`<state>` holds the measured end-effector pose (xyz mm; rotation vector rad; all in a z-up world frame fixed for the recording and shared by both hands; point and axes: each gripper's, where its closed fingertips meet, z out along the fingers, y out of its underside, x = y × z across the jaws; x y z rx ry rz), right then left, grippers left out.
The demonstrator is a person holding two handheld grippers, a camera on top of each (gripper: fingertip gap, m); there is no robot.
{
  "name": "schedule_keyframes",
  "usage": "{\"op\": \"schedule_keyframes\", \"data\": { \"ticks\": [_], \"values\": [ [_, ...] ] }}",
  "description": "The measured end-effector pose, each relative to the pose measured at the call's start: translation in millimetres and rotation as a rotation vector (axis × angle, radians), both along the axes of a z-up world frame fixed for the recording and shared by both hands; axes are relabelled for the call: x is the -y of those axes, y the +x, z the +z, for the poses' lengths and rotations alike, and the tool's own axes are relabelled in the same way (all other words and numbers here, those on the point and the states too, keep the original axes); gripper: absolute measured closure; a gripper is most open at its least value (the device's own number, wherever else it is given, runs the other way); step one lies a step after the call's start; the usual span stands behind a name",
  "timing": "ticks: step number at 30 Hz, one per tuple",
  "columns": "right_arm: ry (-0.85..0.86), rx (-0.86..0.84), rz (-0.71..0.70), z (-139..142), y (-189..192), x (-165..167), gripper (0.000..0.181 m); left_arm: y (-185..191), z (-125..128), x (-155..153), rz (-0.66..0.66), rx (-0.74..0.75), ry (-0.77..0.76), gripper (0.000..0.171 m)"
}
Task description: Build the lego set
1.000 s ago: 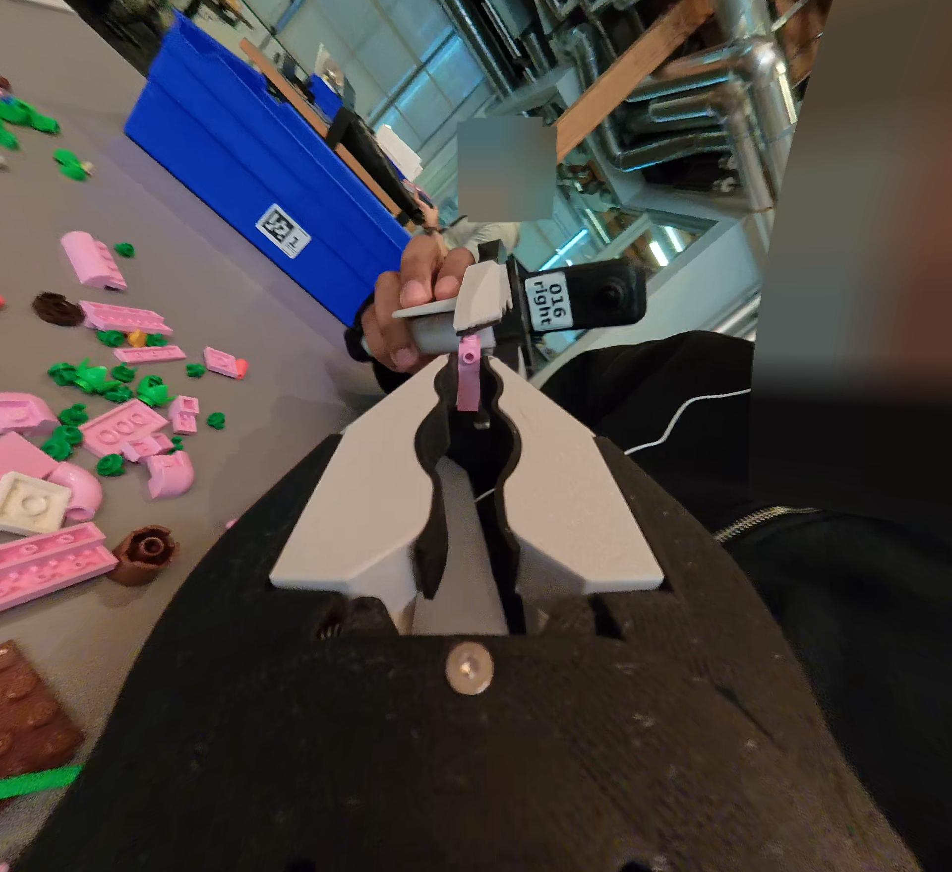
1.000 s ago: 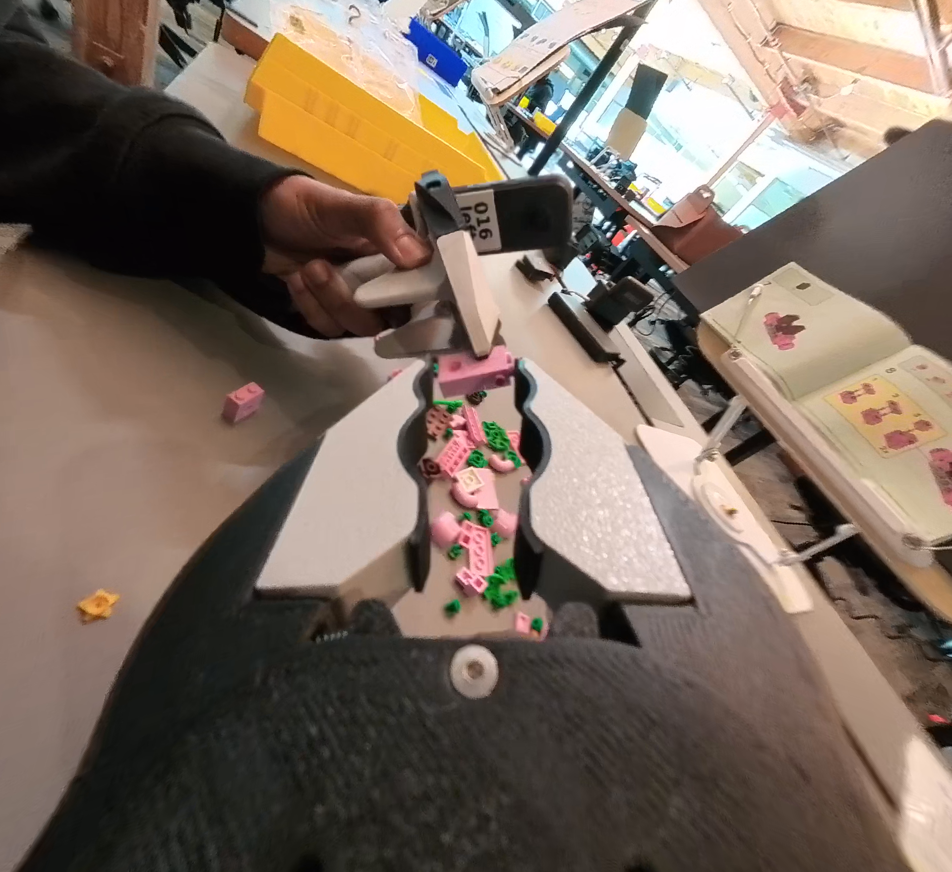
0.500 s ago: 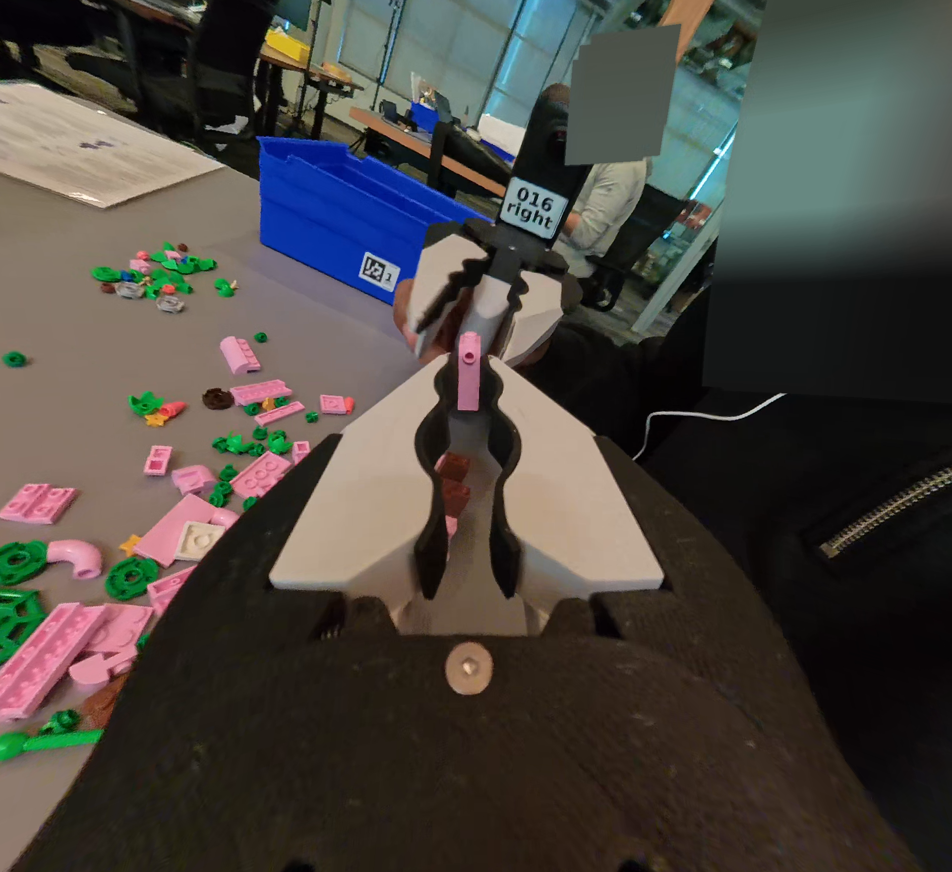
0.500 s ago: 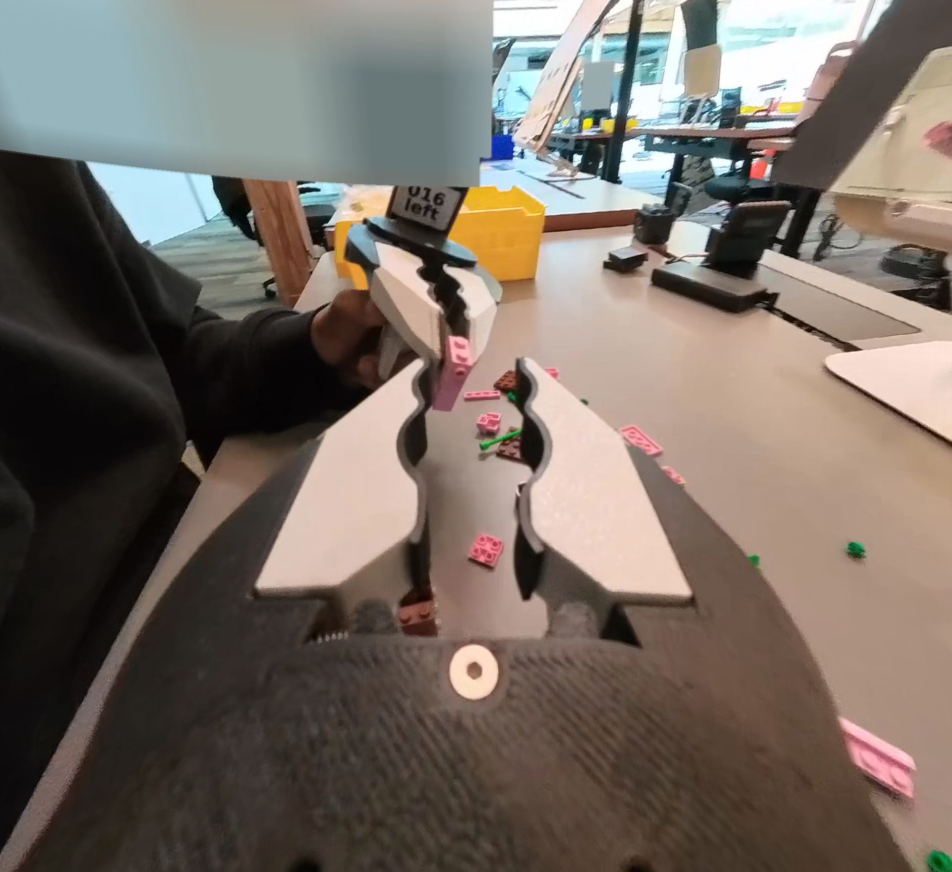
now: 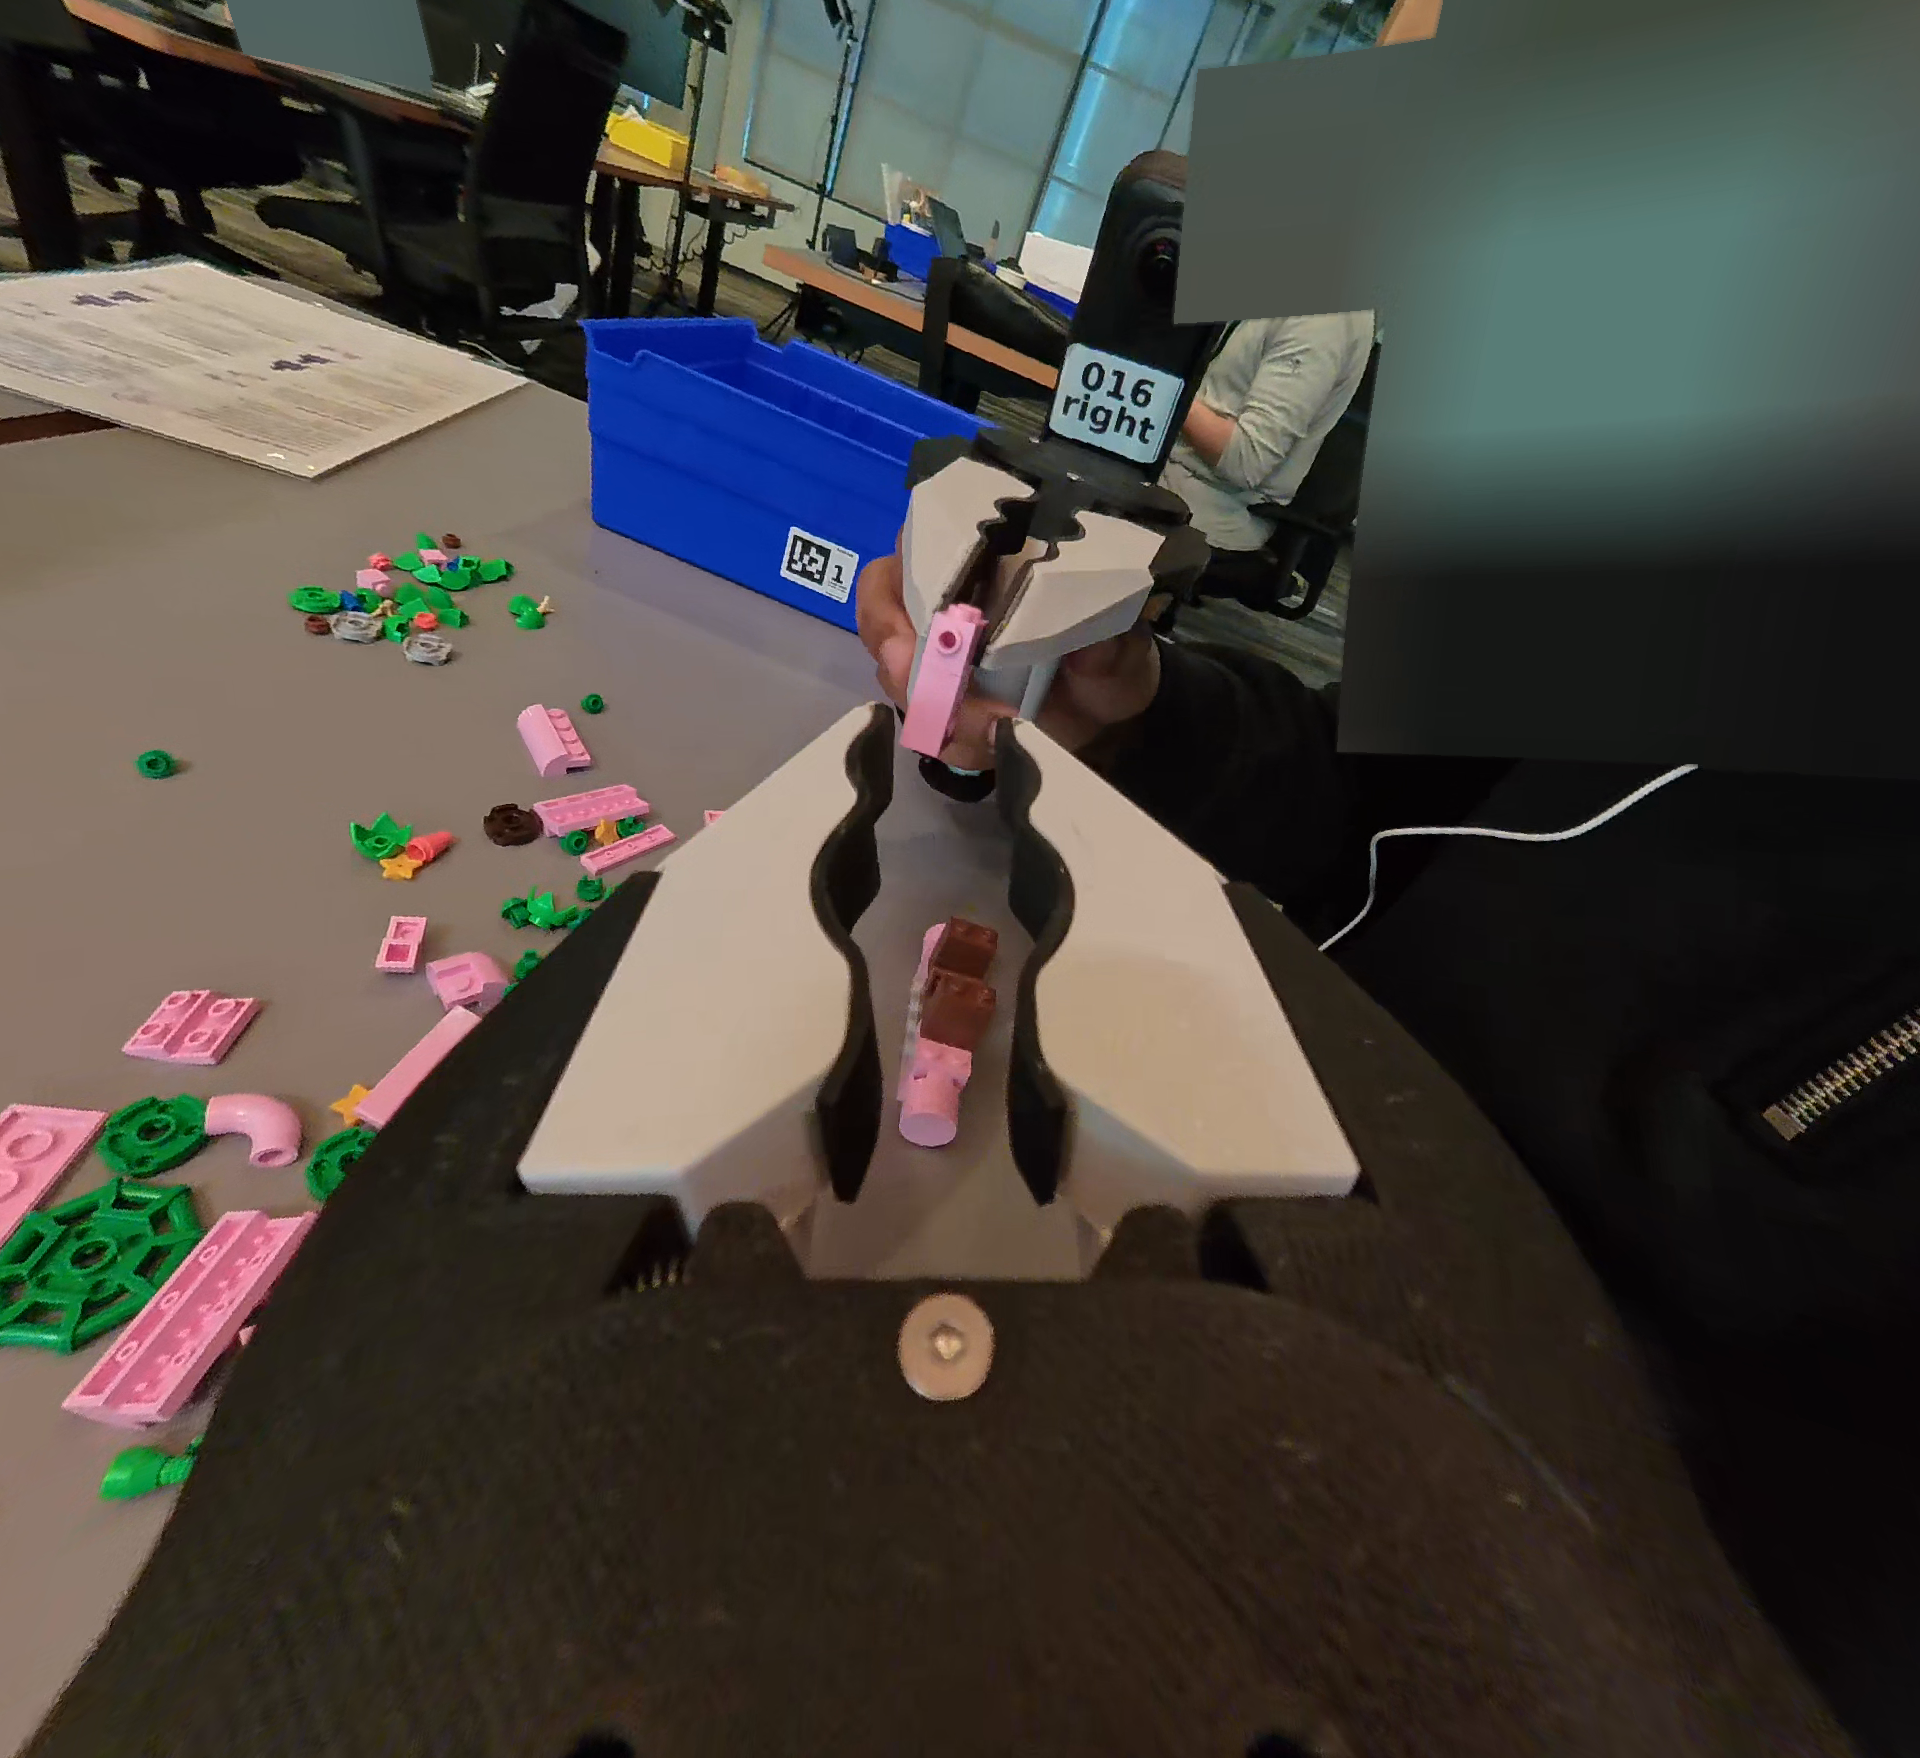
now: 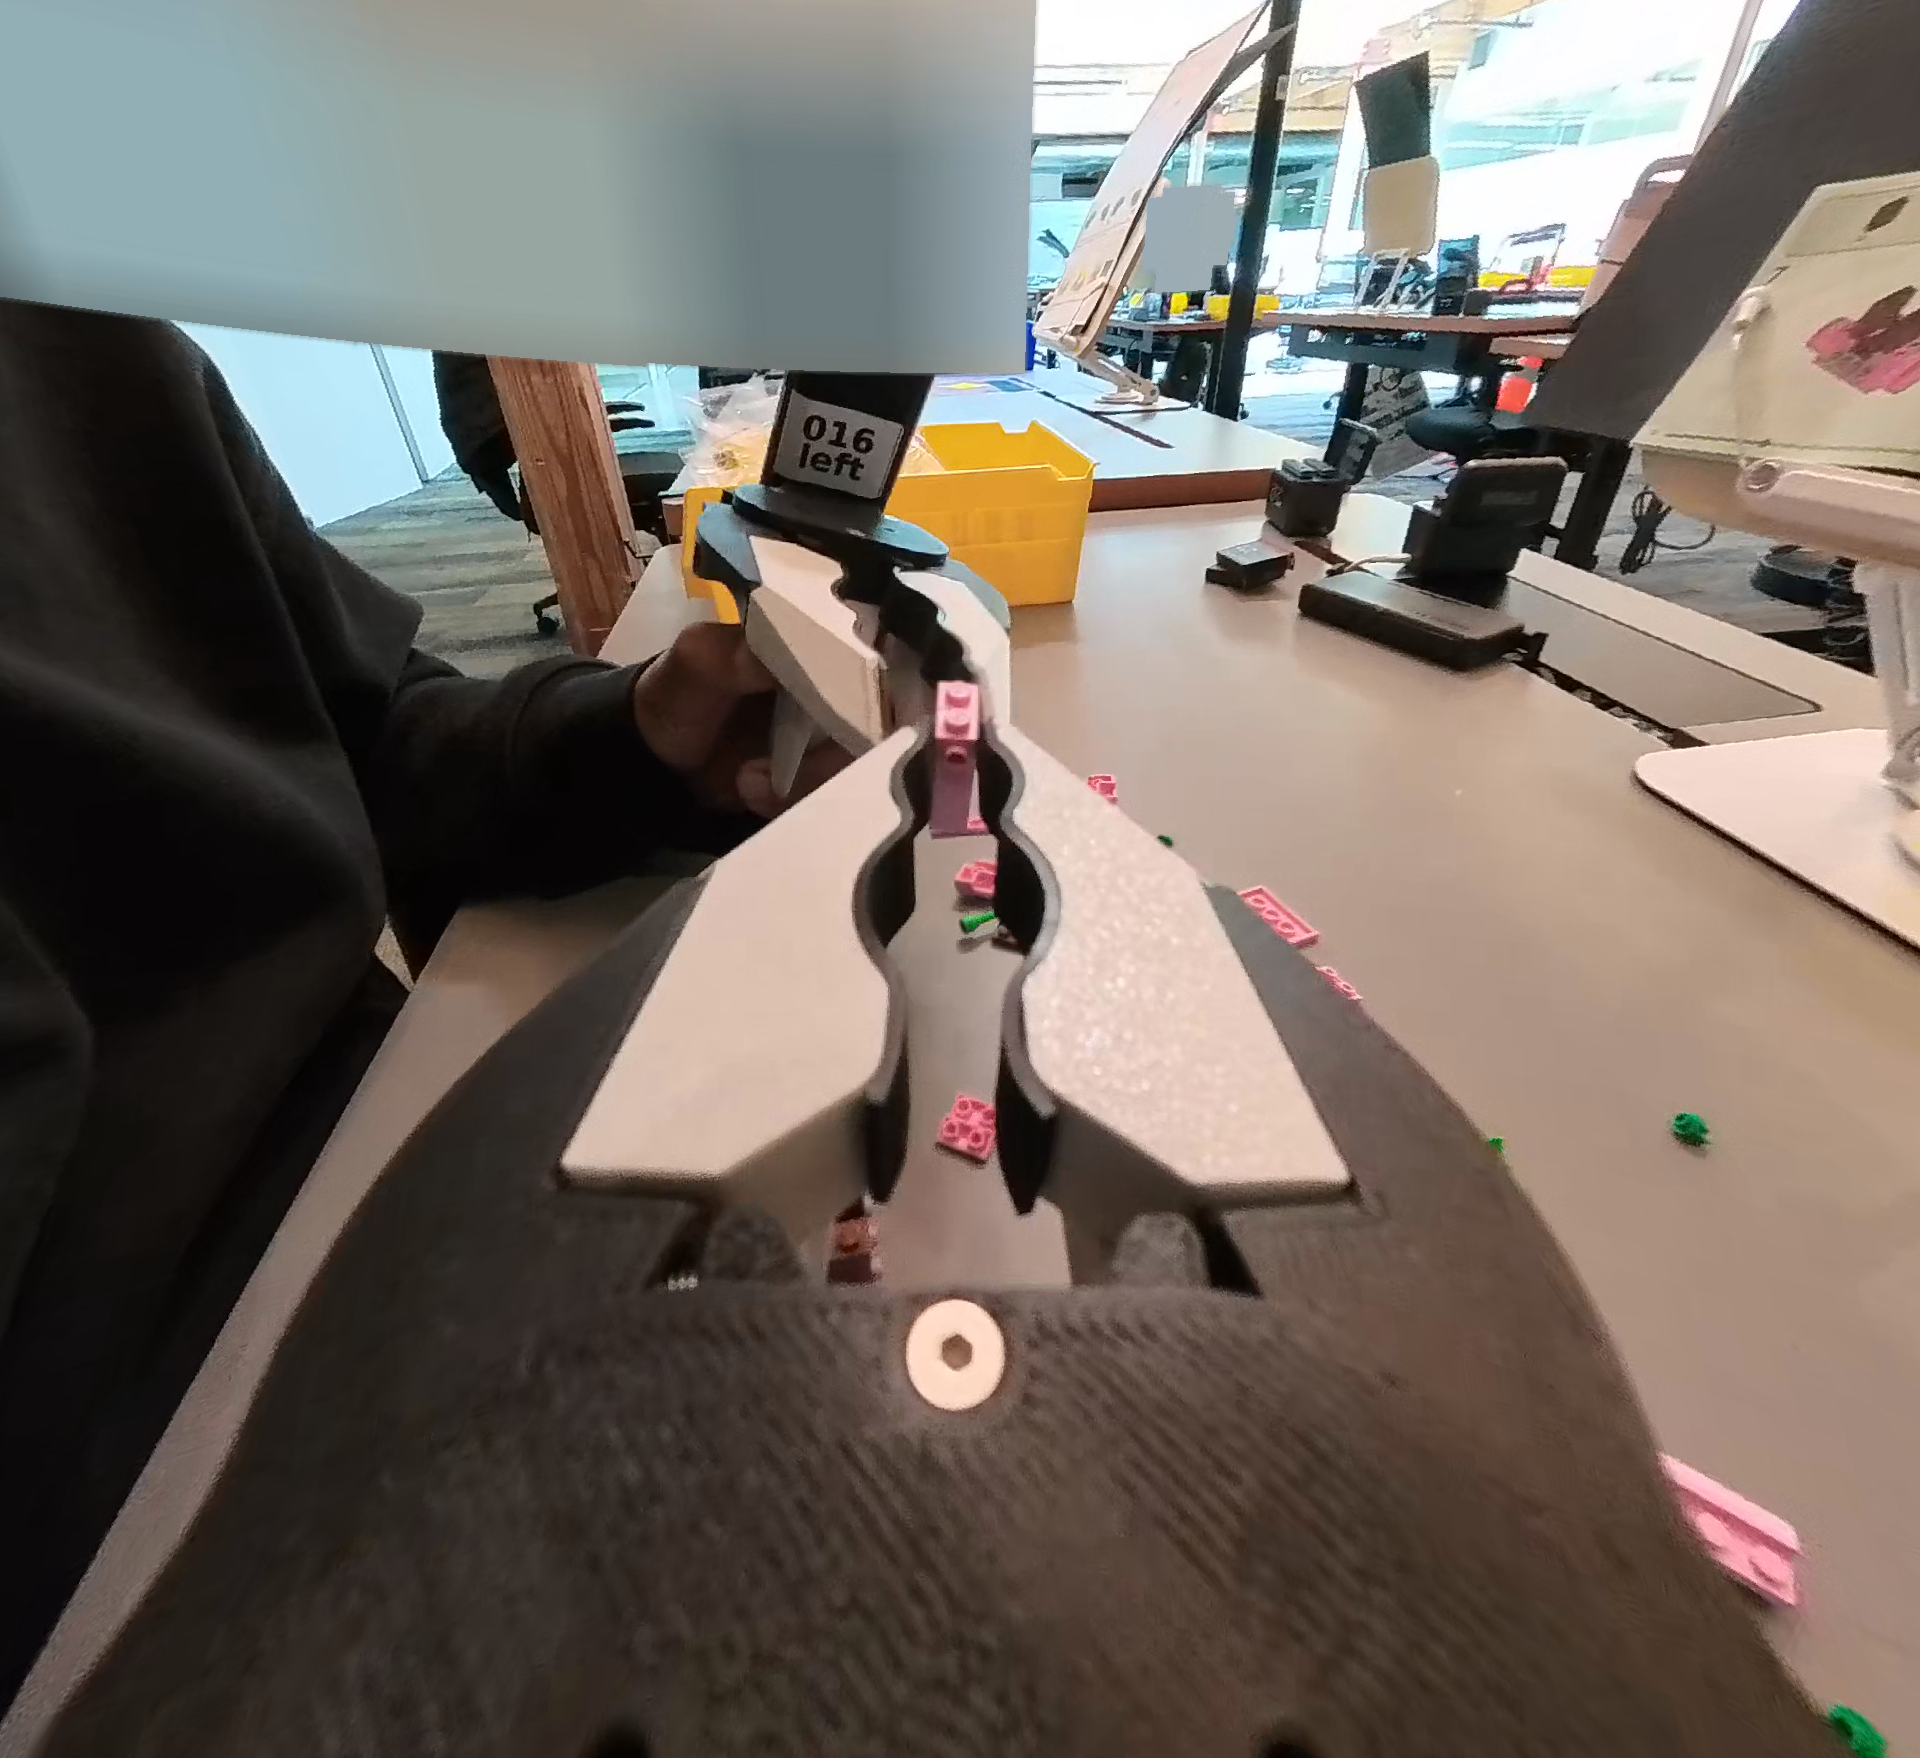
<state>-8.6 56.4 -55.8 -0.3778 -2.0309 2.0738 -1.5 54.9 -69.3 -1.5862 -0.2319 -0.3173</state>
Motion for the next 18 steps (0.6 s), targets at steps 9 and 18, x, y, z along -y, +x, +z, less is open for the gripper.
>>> {"op": "schedule_keyframes", "data": {
  "ticks": [9,18],
  "values": [
    [-0.033,0.026,-0.009,-2.6,-3.9,-0.5,0.176,0.2,-1.9,-1.1,-0.003,0.005,-0.007,0.149],
    [-0.065,0.022,0.020,0.5,1.1,1.9,0.176,4.0,-7.5,-5.2,-0.018,-0.005,-0.036,0.150]
  ]
}}
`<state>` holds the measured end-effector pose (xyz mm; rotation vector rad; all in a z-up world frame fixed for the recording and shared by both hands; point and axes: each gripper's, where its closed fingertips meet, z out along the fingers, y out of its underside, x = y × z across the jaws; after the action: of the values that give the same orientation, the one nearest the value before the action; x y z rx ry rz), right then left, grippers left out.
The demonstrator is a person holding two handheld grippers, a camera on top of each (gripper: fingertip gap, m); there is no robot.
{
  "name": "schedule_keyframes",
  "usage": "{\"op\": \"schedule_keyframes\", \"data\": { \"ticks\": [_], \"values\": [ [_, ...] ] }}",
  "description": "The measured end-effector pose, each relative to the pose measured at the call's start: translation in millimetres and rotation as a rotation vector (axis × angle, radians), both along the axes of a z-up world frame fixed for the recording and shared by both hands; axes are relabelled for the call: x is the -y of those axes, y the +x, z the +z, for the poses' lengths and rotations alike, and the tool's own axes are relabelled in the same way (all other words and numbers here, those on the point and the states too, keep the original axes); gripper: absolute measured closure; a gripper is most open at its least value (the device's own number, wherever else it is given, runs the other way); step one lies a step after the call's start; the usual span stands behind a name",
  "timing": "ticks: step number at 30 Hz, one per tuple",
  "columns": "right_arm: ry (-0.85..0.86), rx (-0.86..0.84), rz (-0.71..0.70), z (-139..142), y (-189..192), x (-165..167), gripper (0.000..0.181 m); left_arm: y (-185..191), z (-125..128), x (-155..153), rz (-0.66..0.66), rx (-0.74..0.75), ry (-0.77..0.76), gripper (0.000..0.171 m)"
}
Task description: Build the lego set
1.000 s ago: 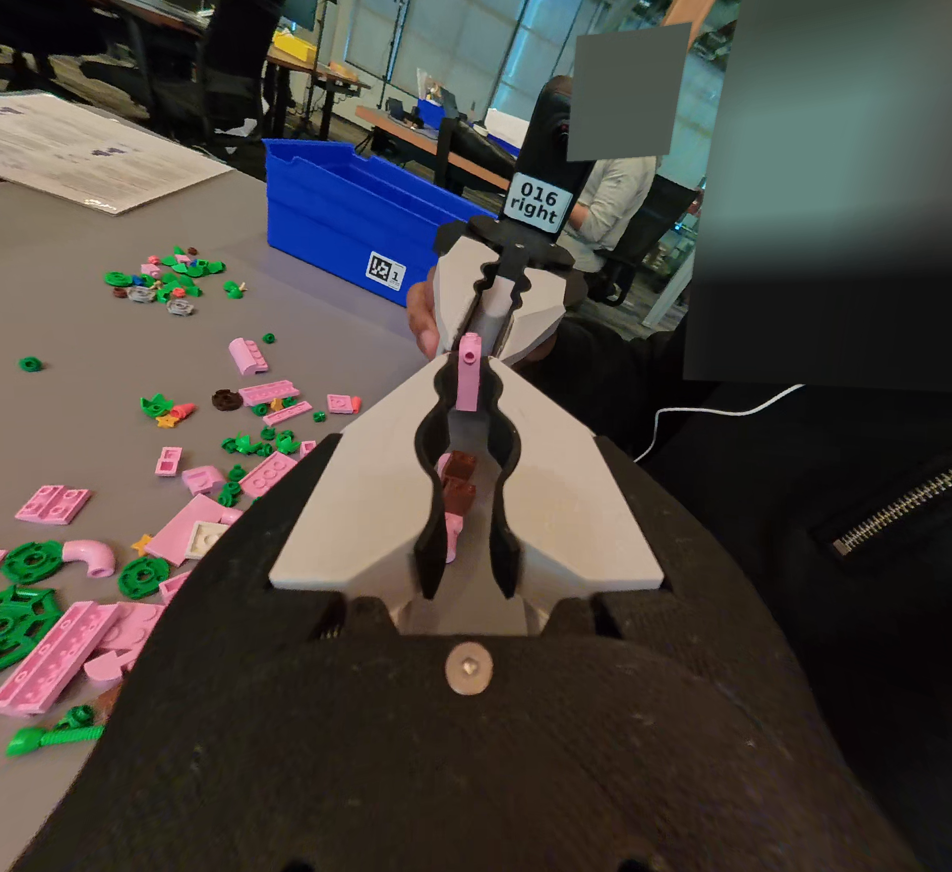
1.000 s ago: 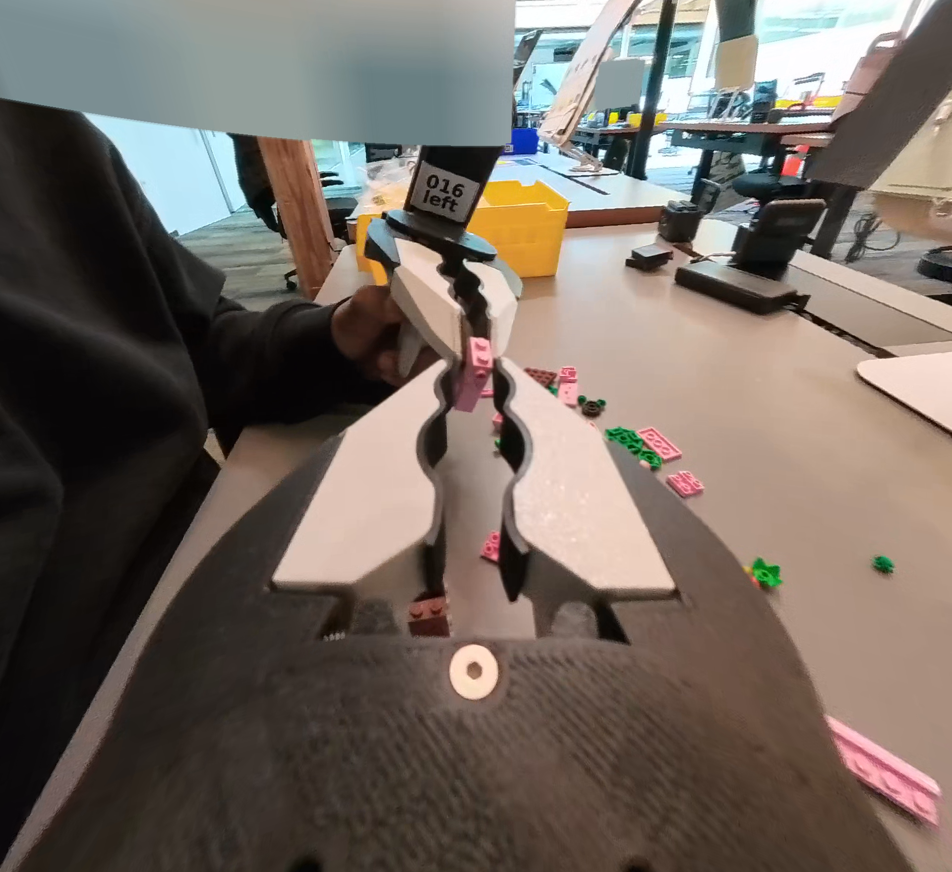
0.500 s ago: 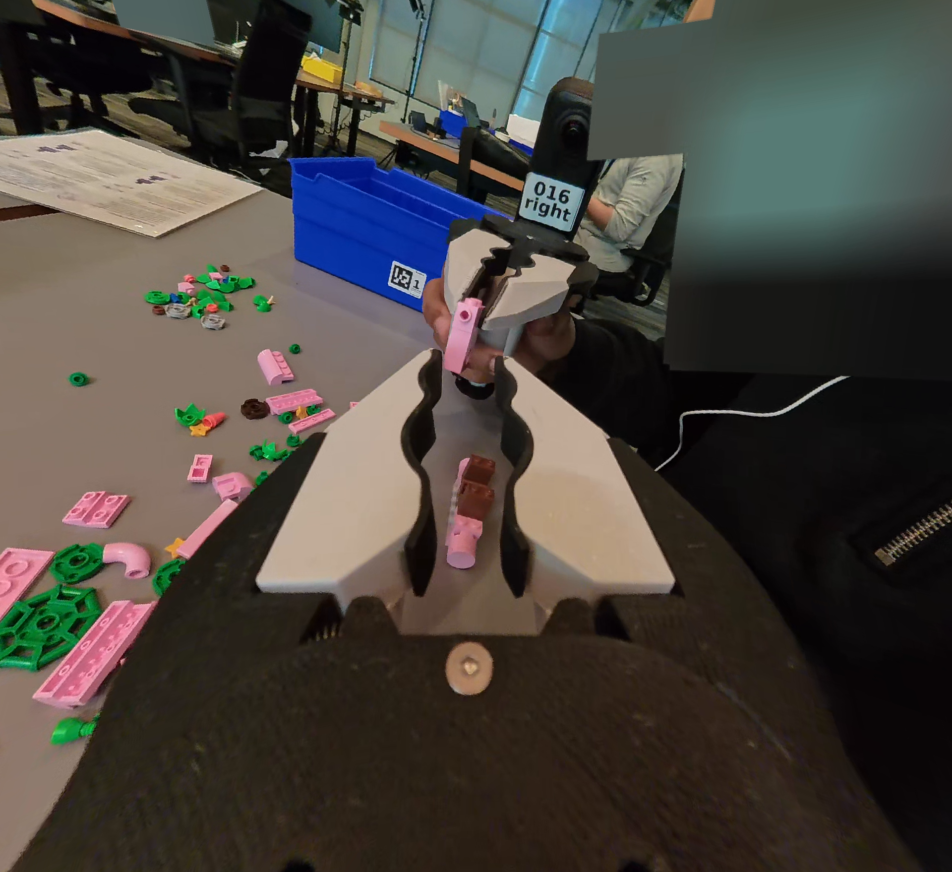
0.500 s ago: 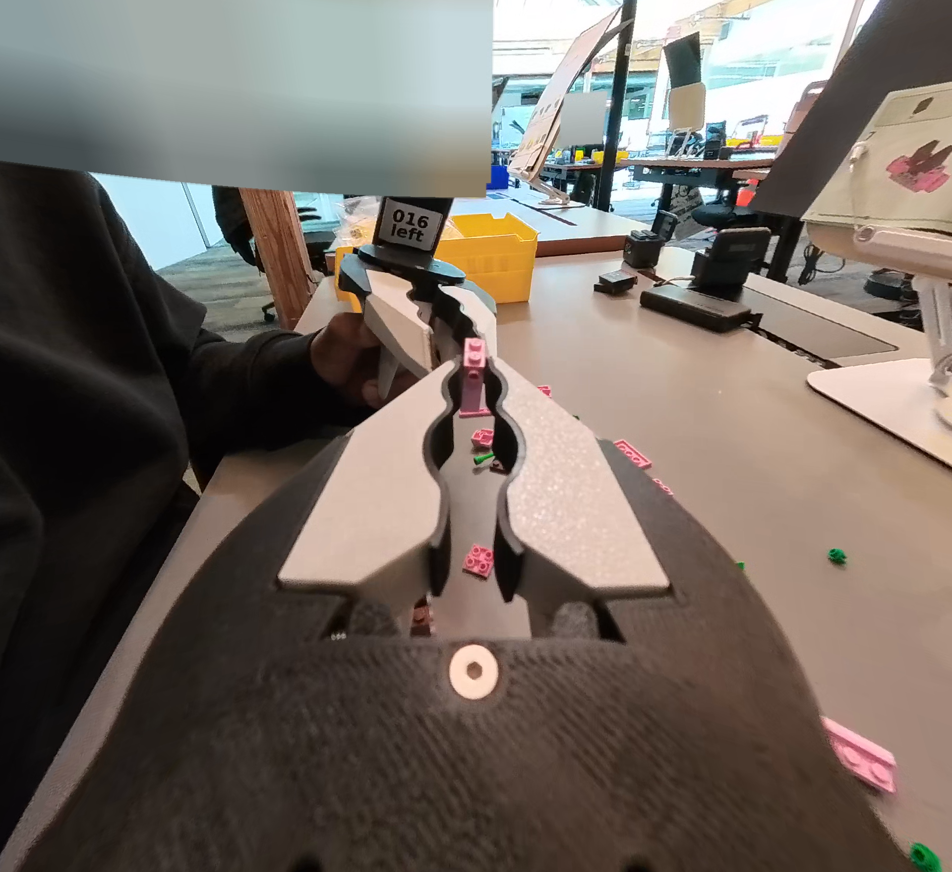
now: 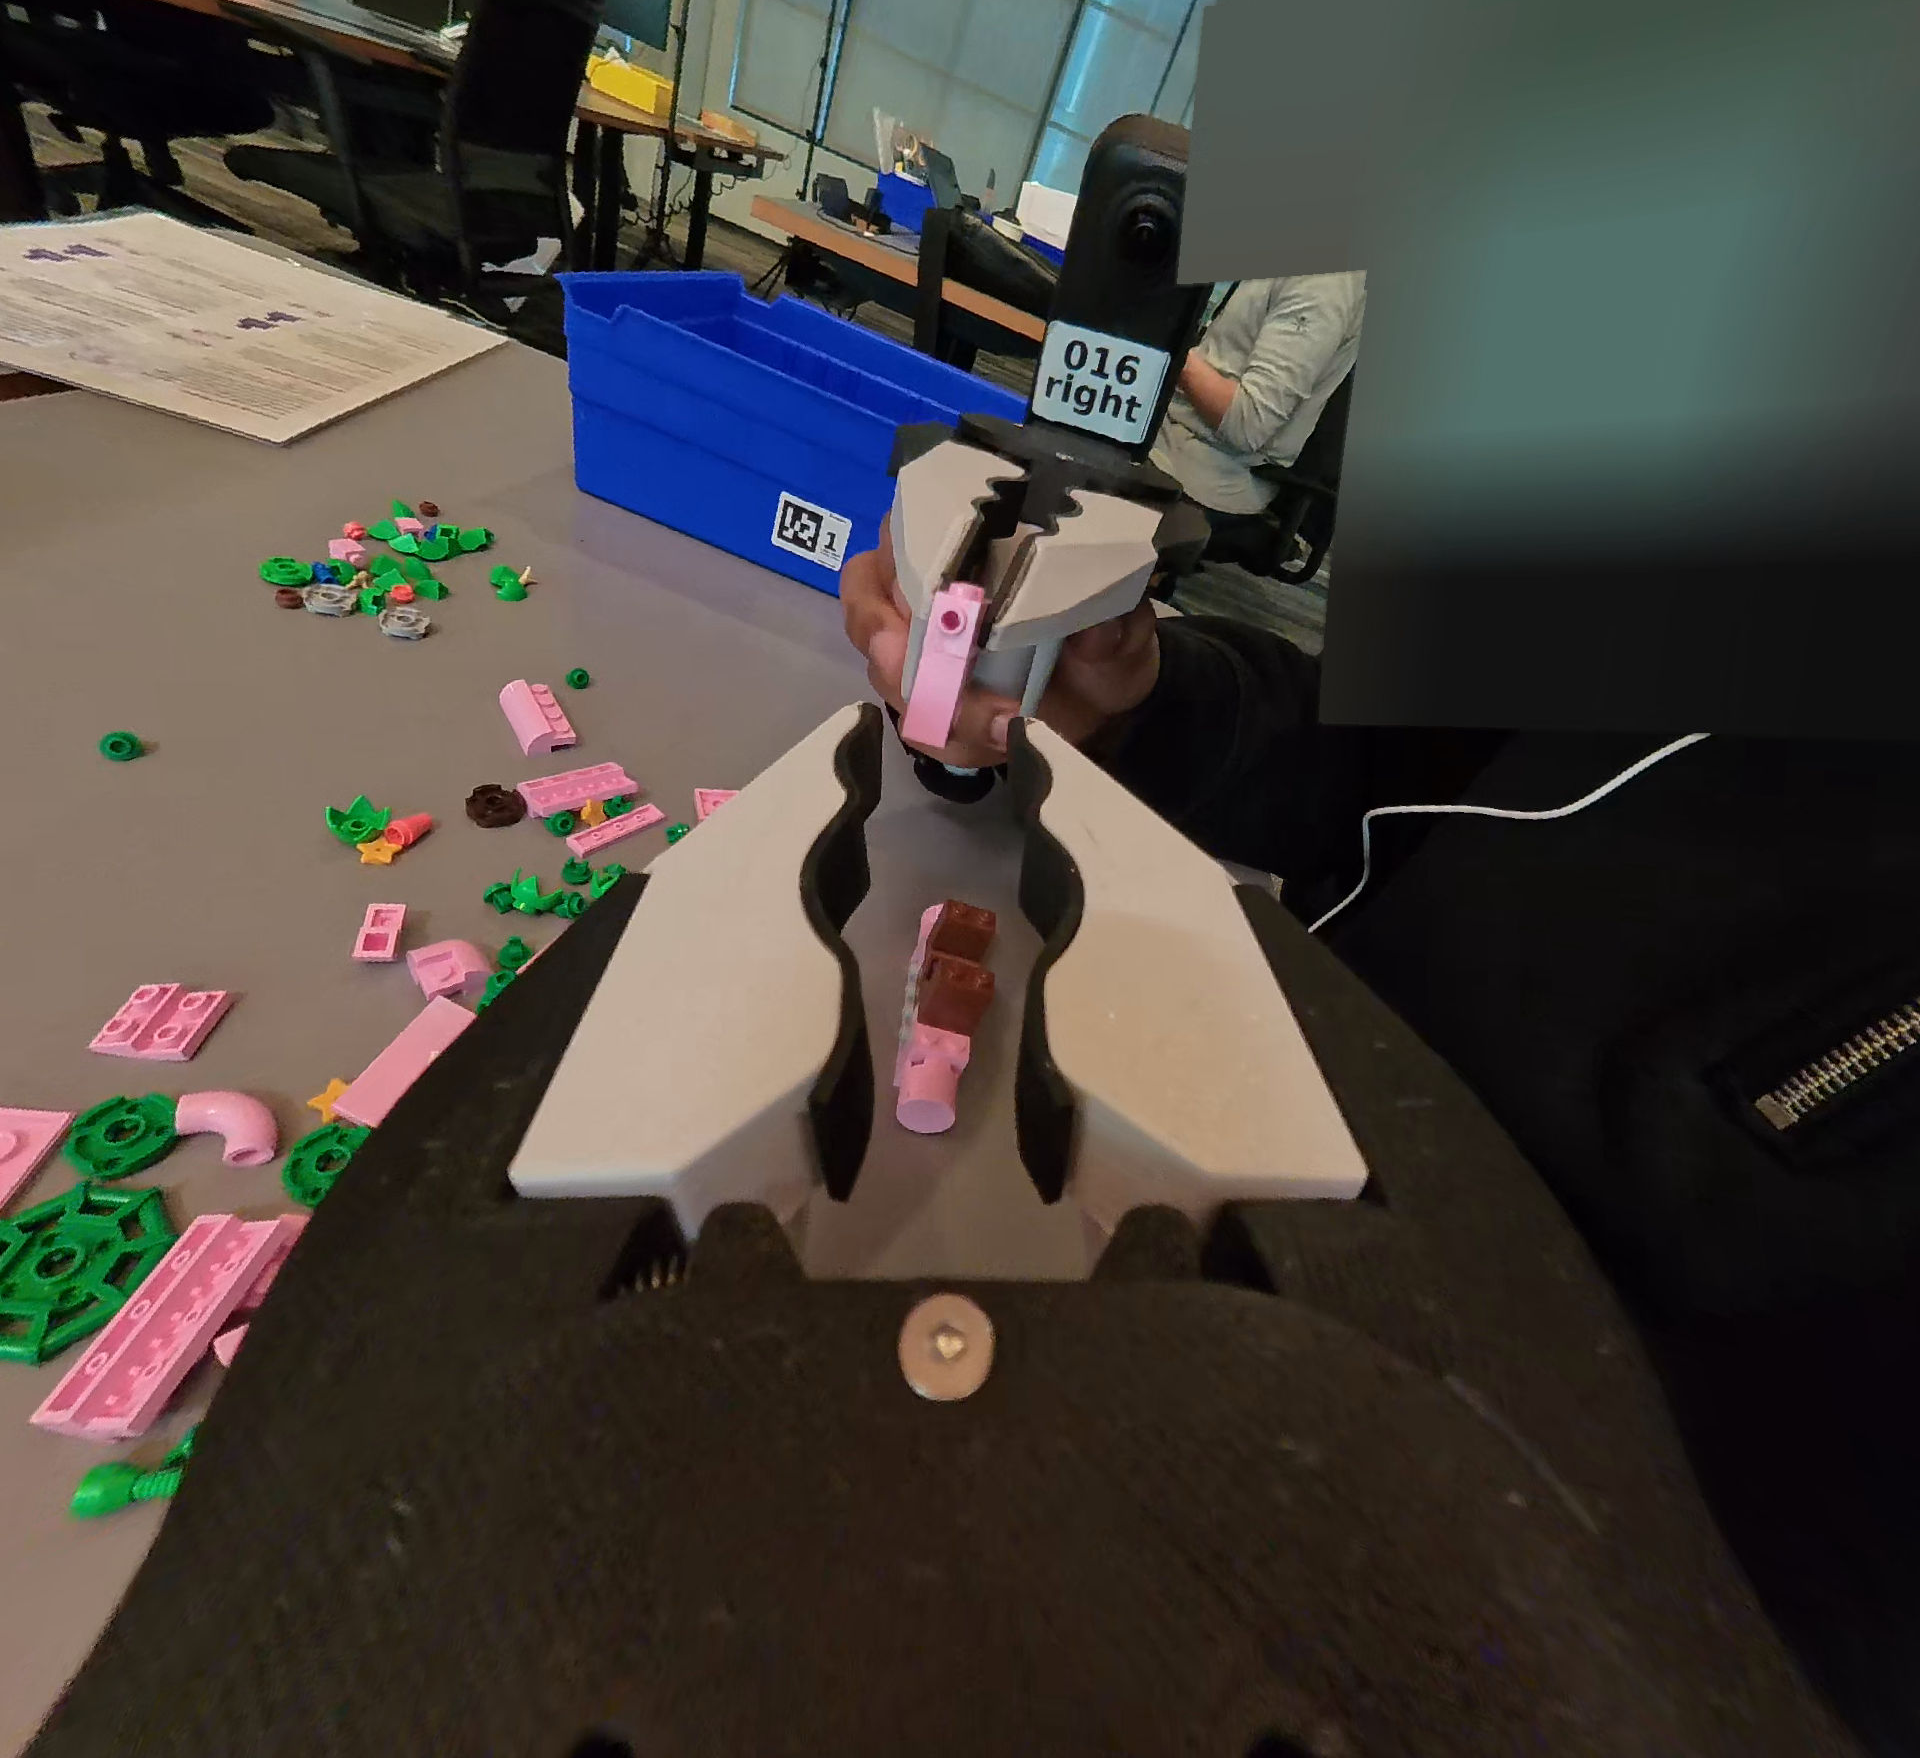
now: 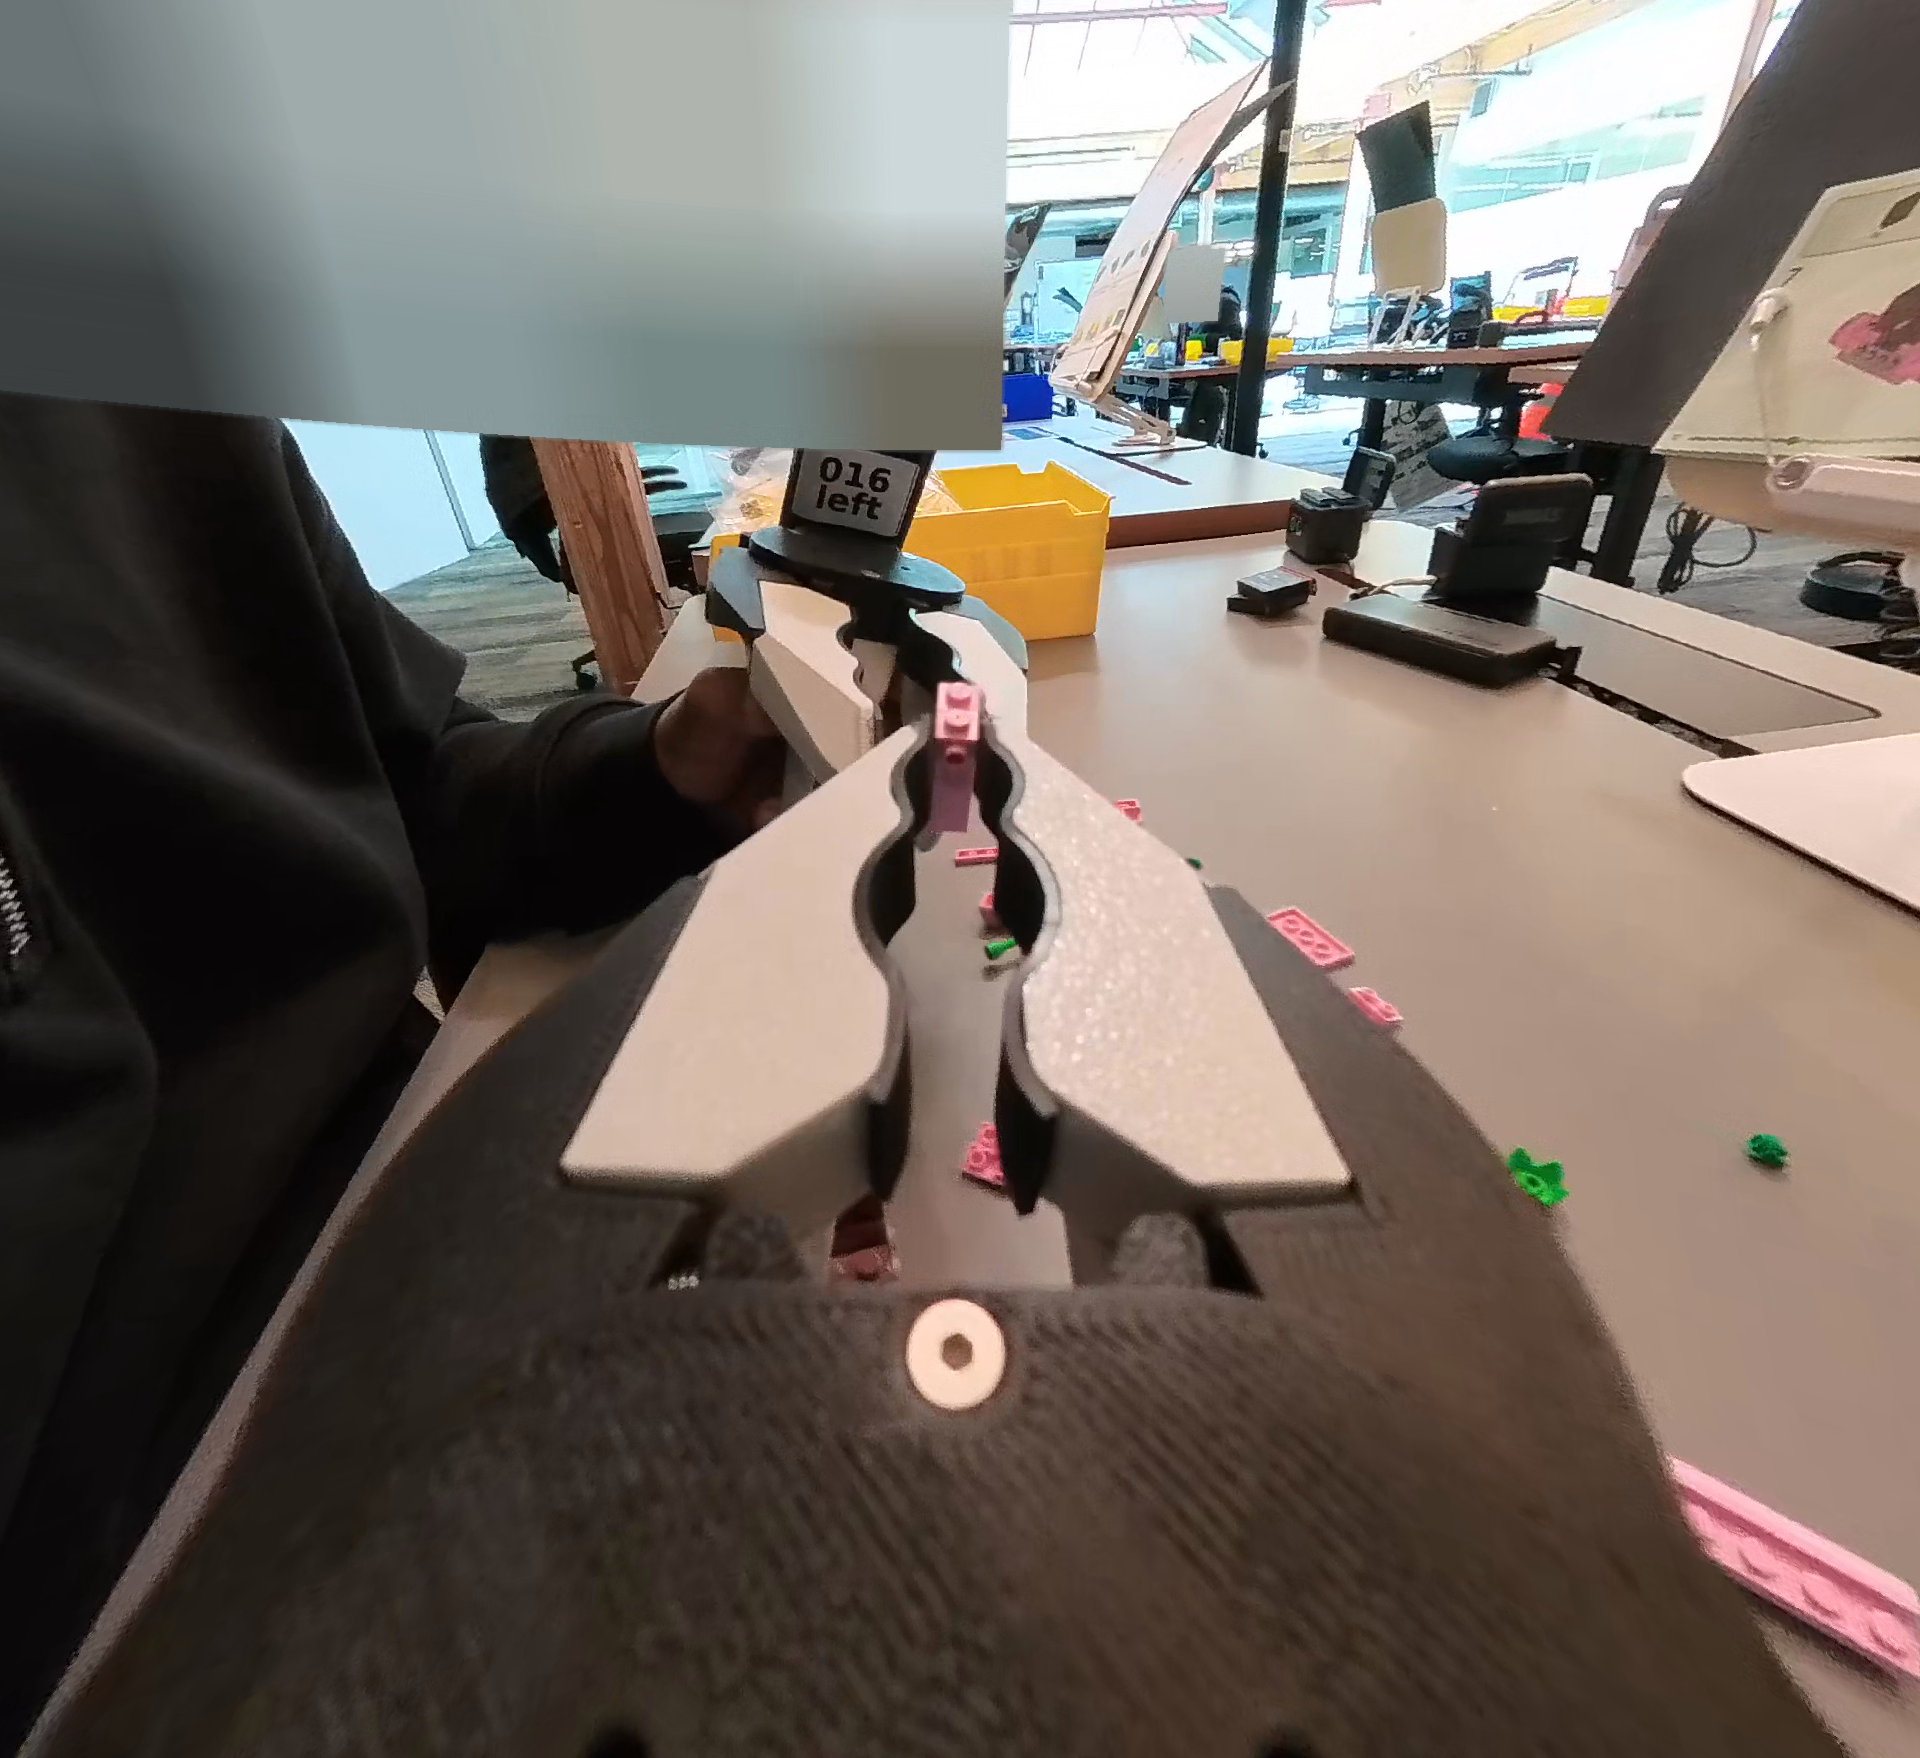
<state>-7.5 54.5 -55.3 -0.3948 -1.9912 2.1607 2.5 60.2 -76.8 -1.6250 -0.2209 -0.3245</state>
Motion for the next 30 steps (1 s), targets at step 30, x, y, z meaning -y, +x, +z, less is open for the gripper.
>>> {"op": "schedule_keyframes", "data": {
  "ticks": [30],
  "values": [
    [-0.066,0.037,0.353,7,48,1,0.135,46,24,18,-0.696,0.852,0.213,0.166]
  ]
}}
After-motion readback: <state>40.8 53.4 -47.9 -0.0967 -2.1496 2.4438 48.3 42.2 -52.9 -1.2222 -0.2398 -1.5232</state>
